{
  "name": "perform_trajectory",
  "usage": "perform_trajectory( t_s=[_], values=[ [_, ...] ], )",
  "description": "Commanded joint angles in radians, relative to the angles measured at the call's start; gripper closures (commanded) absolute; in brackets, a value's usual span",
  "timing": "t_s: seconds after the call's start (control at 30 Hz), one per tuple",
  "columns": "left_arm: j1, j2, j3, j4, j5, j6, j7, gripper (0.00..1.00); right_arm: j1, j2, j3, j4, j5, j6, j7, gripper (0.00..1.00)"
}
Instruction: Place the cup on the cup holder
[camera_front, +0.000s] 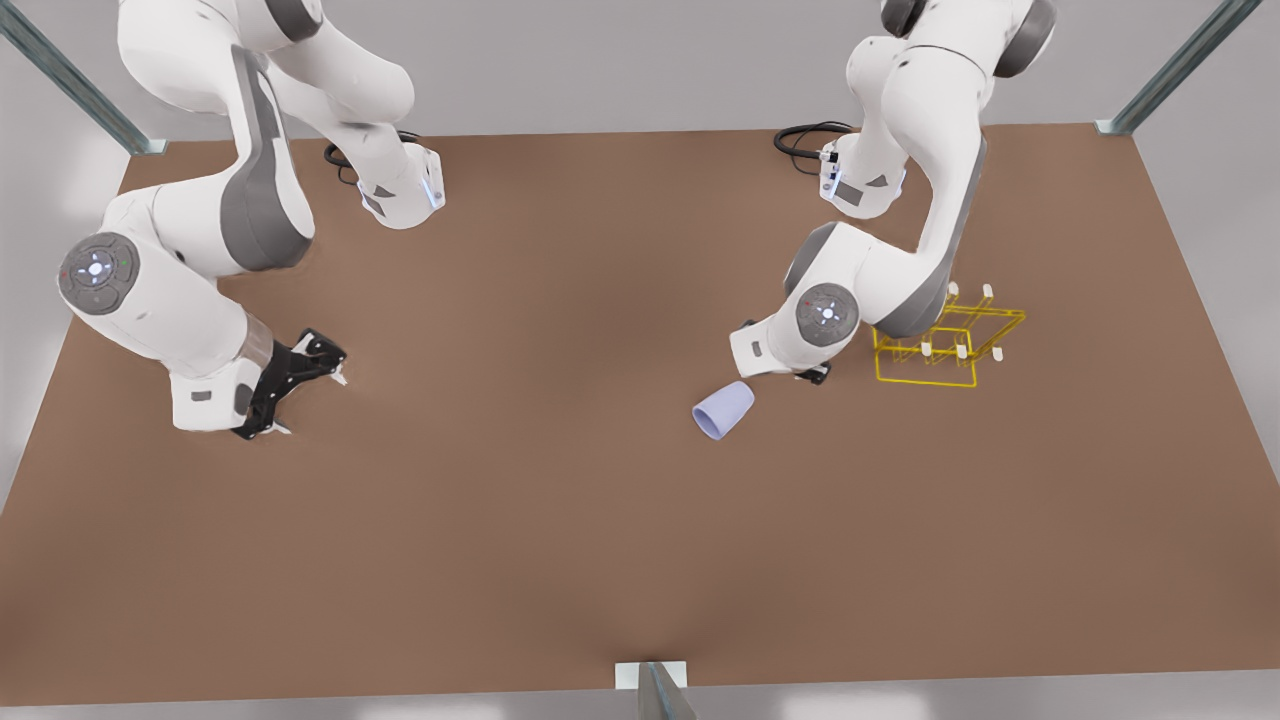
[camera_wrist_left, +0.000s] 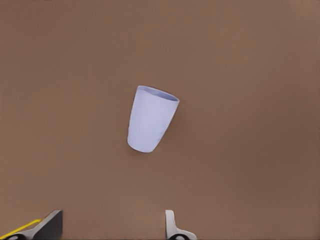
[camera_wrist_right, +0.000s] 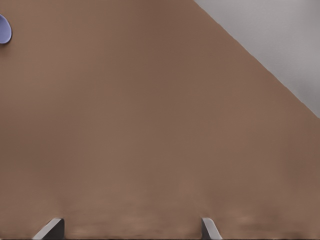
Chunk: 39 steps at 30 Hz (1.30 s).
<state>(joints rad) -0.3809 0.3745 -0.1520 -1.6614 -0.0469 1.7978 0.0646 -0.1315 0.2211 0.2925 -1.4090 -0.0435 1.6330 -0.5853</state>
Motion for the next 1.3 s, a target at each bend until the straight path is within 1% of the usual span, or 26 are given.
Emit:
perform_trajectory(
  t_s=[0.0, 0.03, 0.07, 0.13, 0.2, 0.23, 0.37, 0.43, 0.5, 0.77, 1.27],
  values=[
    [-0.006, -0.006, 0.006, -0.090, -0.030, 0.283, 0.152, 0.00, -0.019, -0.037, 0.004, 0.002, -0.114, -0.213, 0.742, 0.00],
    [0.000, -0.028, 0.014, -0.185, -0.030, 0.420, 0.192, 0.00, -0.008, -0.035, 0.000, 0.048, -0.127, -0.242, 0.693, 0.00],
    [-0.001, -0.058, 0.017, -0.282, -0.033, 0.546, 0.188, 0.00, -0.013, -0.035, 0.000, 0.048, -0.127, -0.242, 0.691, 0.00],
    [-0.001, -0.057, 0.019, -0.374, -0.047, 0.715, 0.184, 0.00, -0.019, -0.035, 0.000, 0.050, -0.127, -0.242, 0.693, 0.00],
    [-0.027, -0.052, 0.015, -0.383, -0.021, 0.724, 0.256, 0.00, -0.020, -0.035, 0.000, 0.050, -0.125, -0.245, 0.691, 0.00],
    [-0.029, -0.049, 0.015, -0.399, 0.035, 0.724, 0.297, 0.00, -0.023, -0.035, -0.001, 0.050, -0.125, -0.245, 0.691, 0.00],
    [-0.058, -0.009, 0.015, -0.399, 0.041, 0.778, 0.297, 0.00, -0.022, -0.035, -0.001, 0.050, -0.127, -0.245, 0.694, 0.00],
    [-0.058, 0.004, 0.017, -0.399, 0.079, 0.790, 0.299, 0.00, -0.022, -0.034, -0.001, 0.051, -0.127, -0.245, 0.696, 0.00],
    [-0.053, 0.026, 0.019, -0.396, 0.079, 0.818, 0.297, 0.00, -0.023, -0.034, -0.003, 0.051, -0.127, -0.245, 0.696, 0.00],
    [-0.052, 0.103, 0.042, -0.357, 0.076, 0.828, 0.276, 0.00, -0.022, -0.034, -0.004, 0.051, -0.127, -0.245, 0.699, 0.00],
    [-0.050, 0.178, 0.058, -0.305, 0.078, 0.830, 0.248, 0.00, -0.022, -0.034, -0.003, 0.053, -0.124, -0.243, 0.705, 0.00]
  ],
)
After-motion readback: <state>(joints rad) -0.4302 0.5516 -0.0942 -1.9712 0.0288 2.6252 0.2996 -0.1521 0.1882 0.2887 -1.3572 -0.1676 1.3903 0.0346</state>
